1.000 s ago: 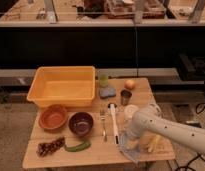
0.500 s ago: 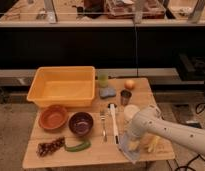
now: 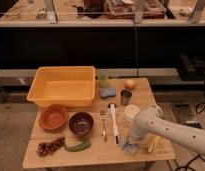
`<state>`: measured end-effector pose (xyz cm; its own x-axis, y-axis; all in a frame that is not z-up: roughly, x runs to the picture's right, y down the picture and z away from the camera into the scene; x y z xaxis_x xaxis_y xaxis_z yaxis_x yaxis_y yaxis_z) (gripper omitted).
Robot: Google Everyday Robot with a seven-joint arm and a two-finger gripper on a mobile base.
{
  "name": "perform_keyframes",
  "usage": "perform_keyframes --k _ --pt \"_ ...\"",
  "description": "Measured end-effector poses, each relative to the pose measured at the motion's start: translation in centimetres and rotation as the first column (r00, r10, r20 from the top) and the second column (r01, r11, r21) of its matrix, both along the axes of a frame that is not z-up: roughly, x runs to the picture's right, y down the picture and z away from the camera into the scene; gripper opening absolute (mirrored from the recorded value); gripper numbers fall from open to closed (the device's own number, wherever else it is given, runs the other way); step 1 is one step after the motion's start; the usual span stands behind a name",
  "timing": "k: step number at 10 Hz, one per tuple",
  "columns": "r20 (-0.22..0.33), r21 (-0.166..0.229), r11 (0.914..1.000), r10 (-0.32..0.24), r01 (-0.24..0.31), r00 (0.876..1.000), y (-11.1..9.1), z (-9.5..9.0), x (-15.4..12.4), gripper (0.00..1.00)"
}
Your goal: Wipe purple bowl with towel
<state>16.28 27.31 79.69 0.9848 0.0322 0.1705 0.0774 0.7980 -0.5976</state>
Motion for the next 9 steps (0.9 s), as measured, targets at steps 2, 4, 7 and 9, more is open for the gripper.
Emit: perform_keyframes --k 2,4,7,9 --pt "0.020 -0.021 0.9994 0.027 -0.026 0.999 -0.8 -0.8 -0.4 0.00" --pt "0.052 -0.045 0.9981 0.045 -0.042 0.998 -3.0 -3.9 -0.6 0.00" --pt "0.110 -0.042 0.9984 0.041 -0.037 0.993 -8.0 -9.4 -1.9 0.00" --pt "0.154 -0.017 0.9994 0.033 -0.031 0.988 -11.1 -12.6 -3.6 0.00"
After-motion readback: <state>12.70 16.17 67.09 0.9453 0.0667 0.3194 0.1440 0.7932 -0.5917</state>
